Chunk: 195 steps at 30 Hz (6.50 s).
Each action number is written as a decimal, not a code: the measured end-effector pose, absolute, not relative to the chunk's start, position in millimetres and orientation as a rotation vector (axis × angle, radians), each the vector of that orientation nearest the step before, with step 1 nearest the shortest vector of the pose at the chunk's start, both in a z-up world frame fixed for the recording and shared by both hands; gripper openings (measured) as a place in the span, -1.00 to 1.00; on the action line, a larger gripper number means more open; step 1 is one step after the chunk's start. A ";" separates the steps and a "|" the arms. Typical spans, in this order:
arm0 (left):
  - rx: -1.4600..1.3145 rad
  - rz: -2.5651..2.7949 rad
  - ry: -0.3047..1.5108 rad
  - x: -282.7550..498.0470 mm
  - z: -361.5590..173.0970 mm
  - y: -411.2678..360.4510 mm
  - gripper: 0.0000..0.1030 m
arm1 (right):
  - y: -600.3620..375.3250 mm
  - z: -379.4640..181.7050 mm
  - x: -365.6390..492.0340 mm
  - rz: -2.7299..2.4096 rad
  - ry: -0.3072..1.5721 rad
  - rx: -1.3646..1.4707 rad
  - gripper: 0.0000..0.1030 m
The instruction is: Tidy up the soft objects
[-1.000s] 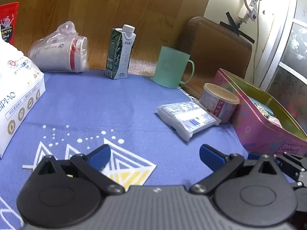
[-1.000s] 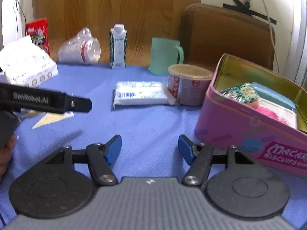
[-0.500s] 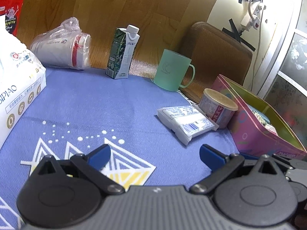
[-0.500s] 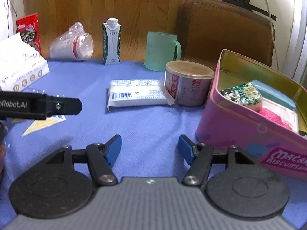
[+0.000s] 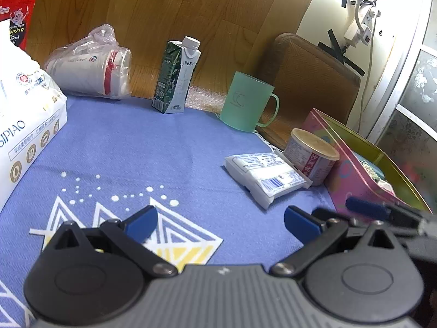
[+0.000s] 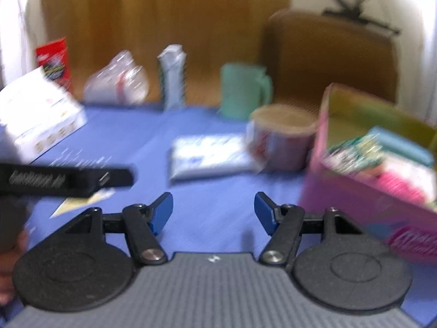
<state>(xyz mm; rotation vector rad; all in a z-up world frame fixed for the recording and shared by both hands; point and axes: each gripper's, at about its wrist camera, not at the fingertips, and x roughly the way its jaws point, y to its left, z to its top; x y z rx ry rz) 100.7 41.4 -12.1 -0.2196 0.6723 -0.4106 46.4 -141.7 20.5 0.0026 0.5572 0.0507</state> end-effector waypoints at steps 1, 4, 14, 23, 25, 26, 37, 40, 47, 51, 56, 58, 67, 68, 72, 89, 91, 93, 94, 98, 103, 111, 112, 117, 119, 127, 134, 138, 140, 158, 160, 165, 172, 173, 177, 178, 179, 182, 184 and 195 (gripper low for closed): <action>-0.220 -0.411 0.672 101.1 -12.1 41.7 0.99 | -142.4 20.6 50.5 0.040 0.558 -0.002 0.34; -0.223 -0.412 0.672 101.9 -12.1 42.7 0.99 | -141.8 17.0 65.6 0.024 0.569 -0.024 0.35; -0.256 -0.385 0.672 99.0 -11.6 45.6 0.99 | -124.6 0.8 92.5 0.008 0.620 -0.091 0.47; -0.311 -0.303 0.654 98.9 -10.6 56.6 0.99 | -100.8 4.7 81.0 0.164 0.627 -0.155 -0.71; -0.315 -0.288 0.649 99.9 -10.0 58.8 0.99 | -101.1 4.7 78.4 0.173 0.624 -0.149 -0.71; -0.319 -0.281 0.646 100.2 -9.8 60.0 0.99 | -102.3 5.4 78.4 0.176 0.627 -0.141 -0.71; -0.344 -0.234 0.639 103.1 -10.5 69.4 0.99 | -119.0 2.9 82.2 0.131 0.648 -0.024 -0.18; -0.337 -0.231 0.637 102.7 -10.7 68.5 0.99 | -115.7 7.4 74.2 0.187 0.656 -0.040 -0.19; -0.377 -0.174 0.614 103.2 -9.9 78.4 0.99 | -123.7 22.2 96.4 0.169 0.598 0.033 0.25; -0.407 -0.137 0.608 104.3 -10.3 85.6 0.99 | -124.3 21.1 114.7 0.139 0.577 0.014 0.47; -0.390 -0.139 0.607 105.2 -9.9 83.8 0.99 | -131.1 0.0 132.5 0.139 0.658 0.000 0.88; -0.403 -0.132 0.605 105.8 -10.3 86.0 0.99 | -129.6 1.2 133.3 0.143 0.666 -0.007 0.87; -0.408 -0.125 0.596 109.4 -9.0 91.7 0.99 | -107.5 3.4 96.1 0.294 0.620 -0.086 0.65; -0.407 -0.130 0.598 110.3 -9.0 91.3 0.99 | -104.9 4.0 85.8 0.320 0.618 -0.097 0.65; -0.359 -0.206 0.626 114.1 -9.6 80.1 0.99 | -113.1 6.9 34.8 0.384 0.618 -0.117 0.65; -0.176 -0.494 0.724 60.9 4.2 13.1 0.99 | -187.5 2.6 -107.4 0.074 0.498 0.051 0.96; -0.159 -0.582 0.734 42.9 10.9 -0.5 0.99 | -199.2 7.7 -117.9 0.094 0.452 0.070 1.00; -0.149 -0.670 0.758 30.6 15.7 -16.1 0.99 | -215.2 9.7 -123.6 0.113 0.436 0.107 1.00; -0.155 -0.718 0.785 27.0 16.7 -24.8 0.98 | -221.0 10.0 -124.9 0.110 0.433 0.119 1.00; -0.190 -0.867 0.919 26.4 11.1 -57.2 0.69 | -235.0 4.6 -117.0 0.130 0.451 0.118 1.00; -0.122 -0.894 0.938 30.2 0.8 -97.6 0.57 | -242.3 -6.0 -104.6 0.203 0.513 0.086 0.67; -0.138 -0.988 0.906 28.9 19.0 -111.0 -0.15 | -239.2 -3.6 -98.0 0.268 0.468 0.119 -0.56; -0.084 -0.989 0.845 25.9 31.5 -116.9 -0.15 | -239.1 3.4 -99.0 0.258 0.431 0.120 -0.60; 0.035 -1.017 0.781 29.8 63.8 -126.3 -0.02 | -247.3 28.1 -87.9 0.221 0.363 0.085 -0.64; 0.045 -1.024 0.784 31.4 67.7 -111.0 0.21 | -254.5 25.7 -89.3 0.234 0.389 0.091 -0.59; -0.095 -0.803 0.746 85.6 73.7 -56.1 0.98 | -256.6 9.2 -69.3 0.271 0.490 0.125 0.11; -0.053 -0.825 0.848 133.6 24.7 -91.8 0.67 | -234.2 5.3 -38.4 0.271 0.552 0.077 0.52; -0.006 -0.874 0.883 129.0 3.4 -99.0 0.10 | -218.1 -5.5 -30.4 0.268 0.563 -0.012 0.27; -0.095 -0.922 0.907 124.9 4.6 -89.2 0.03 | -213.8 -3.1 -31.1 0.266 0.552 -0.005 -0.20; 0.051 -0.955 0.616 126.0 96.2 -203.4 0.19 | -302.7 75.8 -7.8 0.211 0.416 0.054 -0.80; 0.071 -0.896 0.634 144.9 86.7 -232.2 0.22 | -321.5 73.2 24.9 0.218 0.503 0.108 -0.42; 0.001 -0.809 0.762 176.5 57.1 -260.5 0.22 | -376.3 59.5 44.3 0.113 0.633 0.240 -0.06; 0.005 -0.815 0.779 162.6 47.3 -258.1 0.29 | -394.2 53.2 -28.3 0.023 0.510 0.311 -0.06; 0.013 -0.811 0.774 158.9 49.9 -257.7 0.32 | -392.5 53.0 -38.1 0.009 0.484 0.316 -0.06; 0.068 -0.782 0.716 132.3 62.6 -245.2 0.62 | -376.4 56.1 -62.1 -0.053 0.382 0.330 -0.06; 0.082 -0.775 0.699 124.9 66.0 -242.0 0.69 | -373.2 55.5 -71.4 -0.059 0.359 0.348 -0.06; 0.095 -0.765 0.684 117.1 69.0 -237.9 0.76 | -370.7 54.9 -81.6 -0.064 0.342 0.364 -0.04; 0.110 -0.740 0.651 92.2 75.4 -219.0 0.91 | -359.4 52.7 -101.1 -0.094 0.306 0.397 0.00; 0.111 -0.722 0.645 78.7 76.9 -206.1 0.99 | -352.0 52.5 -112.2 -0.117 0.293 0.418 0.03; 0.181 -0.589 0.686 15.4 67.2 -158.9 0.99 | -323.0 50.5 -142.1 -0.126 0.311 0.550 0.67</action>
